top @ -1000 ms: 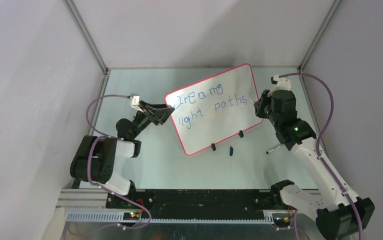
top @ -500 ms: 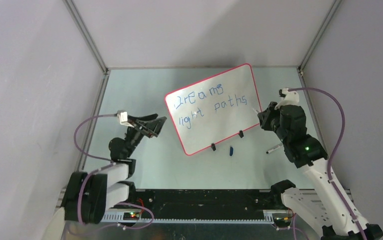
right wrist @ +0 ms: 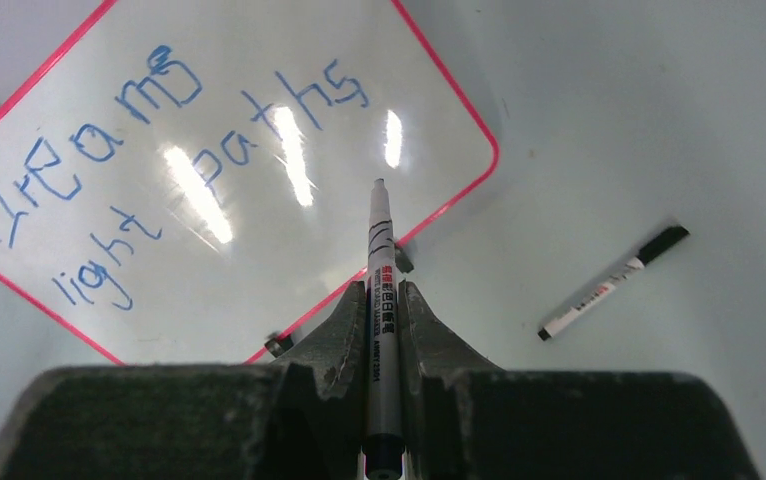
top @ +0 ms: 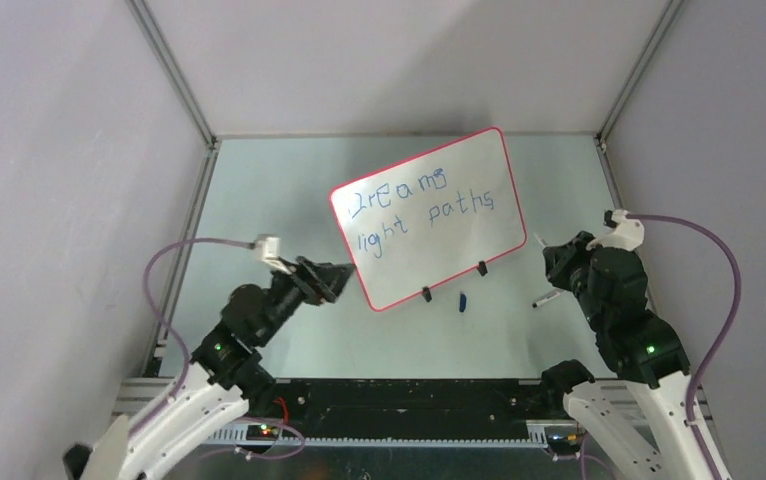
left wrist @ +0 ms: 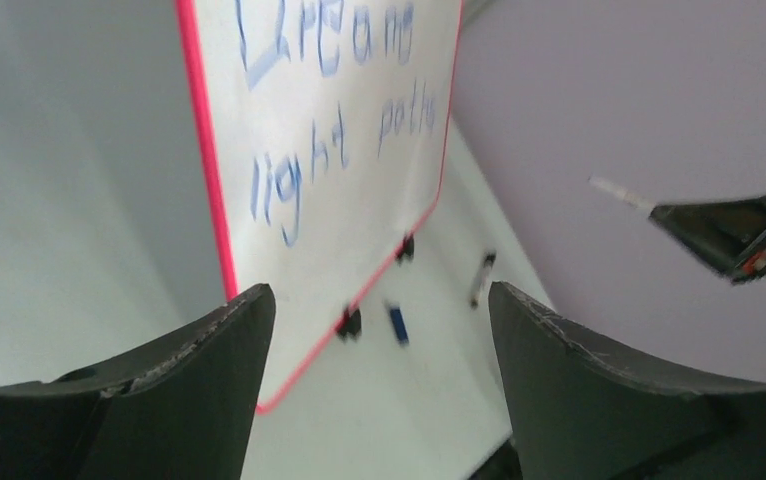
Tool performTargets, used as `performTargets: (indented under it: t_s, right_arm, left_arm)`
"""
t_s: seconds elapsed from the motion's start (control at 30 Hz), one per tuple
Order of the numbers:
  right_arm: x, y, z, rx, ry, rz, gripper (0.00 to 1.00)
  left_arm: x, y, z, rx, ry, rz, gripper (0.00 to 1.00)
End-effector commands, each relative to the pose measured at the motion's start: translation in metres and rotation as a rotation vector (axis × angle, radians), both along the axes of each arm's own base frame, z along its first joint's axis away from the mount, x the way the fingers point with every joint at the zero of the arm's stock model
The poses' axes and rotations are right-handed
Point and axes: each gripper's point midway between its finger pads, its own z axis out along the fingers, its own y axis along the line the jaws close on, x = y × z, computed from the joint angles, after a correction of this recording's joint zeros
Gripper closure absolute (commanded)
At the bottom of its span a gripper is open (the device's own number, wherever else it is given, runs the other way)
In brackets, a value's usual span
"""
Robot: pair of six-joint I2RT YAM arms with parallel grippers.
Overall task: Write a sentence on the whiteboard
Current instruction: Write a sentence on the whiteboard, then close the whiteboard marker at the center of the board.
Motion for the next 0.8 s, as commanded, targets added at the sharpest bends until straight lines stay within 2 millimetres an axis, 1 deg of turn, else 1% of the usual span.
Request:
performTargets:
  t_s: [0.0,0.03,0.07,0.1,0.13,0.17,0.2,0.23,0.27,0.3,0.33,0.37,0.4,0.43,0.47,0.5,0.53,0.57,0.6,0.63,0.67,0.7,0.73,0.77]
  right_arm:
    - [-0.009,-0.023,-0.005,0.024,0.019,-0.149,1.00]
    - [-0.010,-0.028,-0.006,0.021,0.021,-0.177,1.00]
    - [-0.011,-0.033,-0.007,0.014,0.021,-0.204,1.00]
    - [-0.012,-0.036,-0.008,0.014,0.028,-0.219,1.00]
    - [-0.013,-0.039,-0.009,0.007,0.028,-0.235,1.00]
    - [-0.015,-0.041,-0.011,0.002,0.035,-0.241,1.00]
    - [-0.016,-0.043,-0.011,-0.001,0.035,-0.250,1.00]
    - [-0.018,-0.044,-0.011,0.001,0.034,-0.254,1.00]
    - [-0.019,-0.045,-0.010,0.005,0.027,-0.257,1.00]
    - [-0.020,-0.045,-0.009,0.009,0.025,-0.259,1.00]
    - [-0.022,-0.046,-0.008,0.015,0.016,-0.260,1.00]
    - [-0.022,-0.046,-0.007,0.017,0.011,-0.258,1.00]
    - [-0.023,-0.047,-0.005,0.020,0.004,-0.258,1.00]
    - [-0.024,-0.047,-0.005,0.018,0.002,-0.258,1.00]
    - [-0.025,-0.047,-0.004,0.018,-0.003,-0.258,1.00]
    - [-0.025,-0.048,-0.004,0.018,-0.005,-0.260,1.00]
    - [-0.026,-0.049,-0.004,0.018,-0.007,-0.264,1.00]
    - [-0.027,-0.050,-0.003,0.020,-0.009,-0.267,1.00]
    - [-0.028,-0.050,-0.003,0.024,-0.013,-0.268,1.00]
    - [-0.028,-0.050,-0.002,0.028,-0.016,-0.269,1.00]
    - [-0.029,-0.051,-0.002,0.032,-0.020,-0.272,1.00]
    - [-0.030,-0.052,-0.001,0.034,-0.024,-0.278,1.00]
    - [-0.031,-0.053,0.000,0.035,-0.029,-0.280,1.00]
    - [-0.031,-0.054,0.001,0.036,-0.033,-0.286,1.00]
  left_arm:
    - [-0.018,-0.031,-0.056,0.203,0.248,-0.009,0.17]
    - [-0.015,-0.039,-0.066,0.264,0.271,0.015,0.17]
    - [-0.025,-0.061,-0.050,0.270,0.247,-0.044,0.16]
    - [-0.022,-0.072,-0.063,0.340,0.270,-0.027,0.17]
    - [-0.029,-0.092,-0.046,0.322,0.263,-0.058,0.20]
    - [-0.024,-0.107,-0.048,0.365,0.280,-0.035,0.23]
    - [-0.031,-0.121,-0.049,0.369,0.294,-0.055,0.25]
    - [-0.032,-0.141,-0.053,0.394,0.305,-0.059,0.26]
    - [-0.033,-0.151,-0.053,0.386,0.321,-0.060,0.27]
    - [-0.035,-0.169,-0.057,0.407,0.329,-0.068,0.28]
    - [-0.036,-0.177,-0.059,0.412,0.341,-0.067,0.29]
    - [-0.036,-0.193,-0.061,0.423,0.348,-0.068,0.30]
    - [-0.036,-0.197,-0.065,0.446,0.361,-0.062,0.33]
    - [-0.034,-0.210,-0.065,0.459,0.363,-0.057,0.34]
    - [-0.034,-0.213,-0.070,0.487,0.371,-0.055,0.35]
    - [-0.032,-0.225,-0.071,0.501,0.375,-0.055,0.36]
    - [-0.032,-0.227,-0.076,0.526,0.384,-0.053,0.38]
    - [-0.030,-0.237,-0.080,0.542,0.390,-0.055,0.40]
    - [-0.030,-0.241,-0.093,0.579,0.403,-0.061,0.40]
    - [-0.029,-0.248,-0.089,0.574,0.402,-0.065,0.41]
    - [-0.029,-0.252,-0.100,0.599,0.413,-0.072,0.42]
    - [-0.029,-0.258,-0.099,0.595,0.413,-0.081,0.42]
    - [-0.030,-0.262,-0.111,0.626,0.421,-0.093,0.42]
    - [-0.029,-0.268,-0.111,0.628,0.420,-0.101,0.43]
